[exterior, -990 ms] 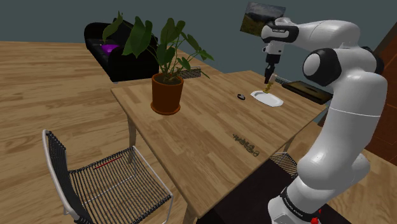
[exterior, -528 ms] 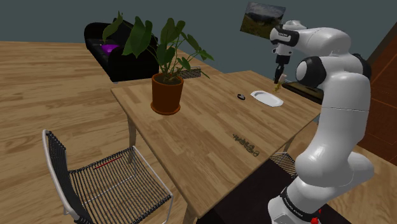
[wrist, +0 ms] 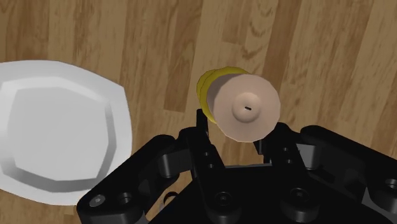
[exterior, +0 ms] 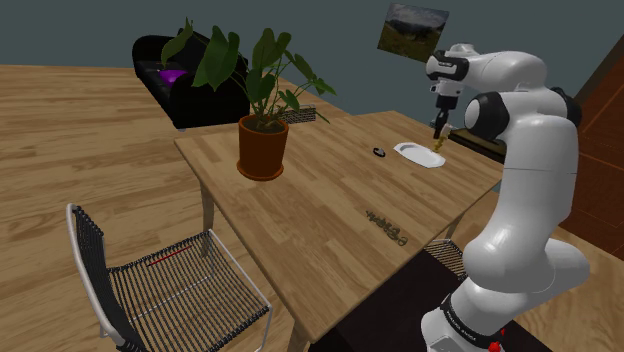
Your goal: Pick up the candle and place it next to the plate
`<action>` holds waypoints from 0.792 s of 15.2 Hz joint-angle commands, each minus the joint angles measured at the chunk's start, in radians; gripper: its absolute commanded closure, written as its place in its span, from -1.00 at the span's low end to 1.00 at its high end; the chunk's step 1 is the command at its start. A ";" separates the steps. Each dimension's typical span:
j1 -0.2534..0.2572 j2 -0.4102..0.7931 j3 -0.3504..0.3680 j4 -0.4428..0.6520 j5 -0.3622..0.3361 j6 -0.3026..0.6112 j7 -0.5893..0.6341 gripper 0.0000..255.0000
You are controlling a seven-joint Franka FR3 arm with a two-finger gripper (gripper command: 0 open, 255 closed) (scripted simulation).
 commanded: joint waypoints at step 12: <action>0.018 -0.010 0.004 -0.192 -0.002 0.181 0.016 1.00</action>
